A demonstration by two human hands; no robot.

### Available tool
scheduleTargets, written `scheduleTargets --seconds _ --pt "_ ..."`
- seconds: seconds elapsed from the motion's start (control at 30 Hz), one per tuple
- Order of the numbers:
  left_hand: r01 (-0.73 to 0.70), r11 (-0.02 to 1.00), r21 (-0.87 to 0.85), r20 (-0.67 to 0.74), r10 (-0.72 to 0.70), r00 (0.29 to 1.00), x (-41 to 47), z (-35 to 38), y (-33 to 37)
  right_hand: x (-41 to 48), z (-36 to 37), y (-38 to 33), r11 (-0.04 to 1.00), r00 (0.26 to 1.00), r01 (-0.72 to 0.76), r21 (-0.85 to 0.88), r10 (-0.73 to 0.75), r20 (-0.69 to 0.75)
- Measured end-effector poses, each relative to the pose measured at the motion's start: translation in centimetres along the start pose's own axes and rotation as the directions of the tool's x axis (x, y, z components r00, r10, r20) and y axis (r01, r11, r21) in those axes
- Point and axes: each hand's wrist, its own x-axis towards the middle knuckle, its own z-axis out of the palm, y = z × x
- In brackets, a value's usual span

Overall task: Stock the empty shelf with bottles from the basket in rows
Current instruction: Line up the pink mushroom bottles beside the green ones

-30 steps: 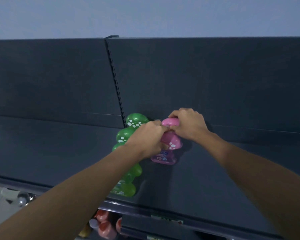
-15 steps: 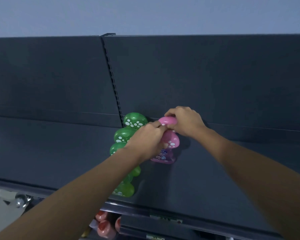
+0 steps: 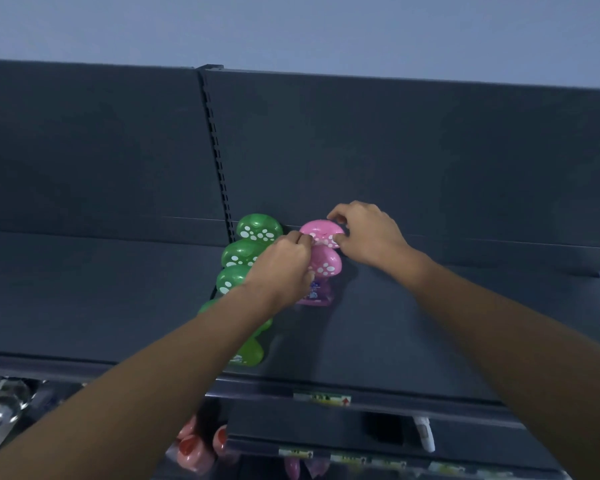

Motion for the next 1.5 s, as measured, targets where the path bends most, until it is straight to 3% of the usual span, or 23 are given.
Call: scheduleTargets --seconds 0.3,0.53,0.63,0.87,1.1,1.3,1.5 --pt "-0.092 0.994 -0.055 -0.003 0.092 0.996 -8.1 -3.2 -0.6 -10.1 -0.2 -6.2 0.996 0.997 -0.079 -0.046 0.079 0.000" --pt "-0.189 0.978 -0.083 0.129 0.199 0.971 -18.0 -2.3 -2.8 -20.2 4.1 -11.9 0.986 0.986 -0.163 -0.038 0.164 0.023" --pt "-0.194 0.976 -0.102 0.178 0.209 0.961 -22.0 0.0 -4.6 -24.2 7.5 -13.9 0.982 0.978 -0.178 -0.065 0.184 0.103" --pt "-0.009 0.988 -0.154 0.382 0.068 0.922 -30.3 8.3 -10.0 -30.6 17.8 -16.0 0.984 0.909 -0.163 -0.075 0.179 0.376" --pt "0.144 0.985 -0.099 0.601 -0.056 0.798 -35.8 18.1 -14.5 -32.6 27.0 -15.2 0.987 0.803 -0.140 -0.079 0.160 0.575" --pt "0.206 0.967 -0.149 0.649 -0.062 0.759 -38.1 27.0 -15.4 -33.7 34.0 -13.0 0.993 0.719 -0.111 -0.049 0.114 0.685" --pt "0.243 0.969 -0.046 0.633 -0.160 0.757 -38.2 32.6 -15.9 -34.5 39.8 -11.0 0.998 0.664 -0.065 0.003 0.041 0.747"
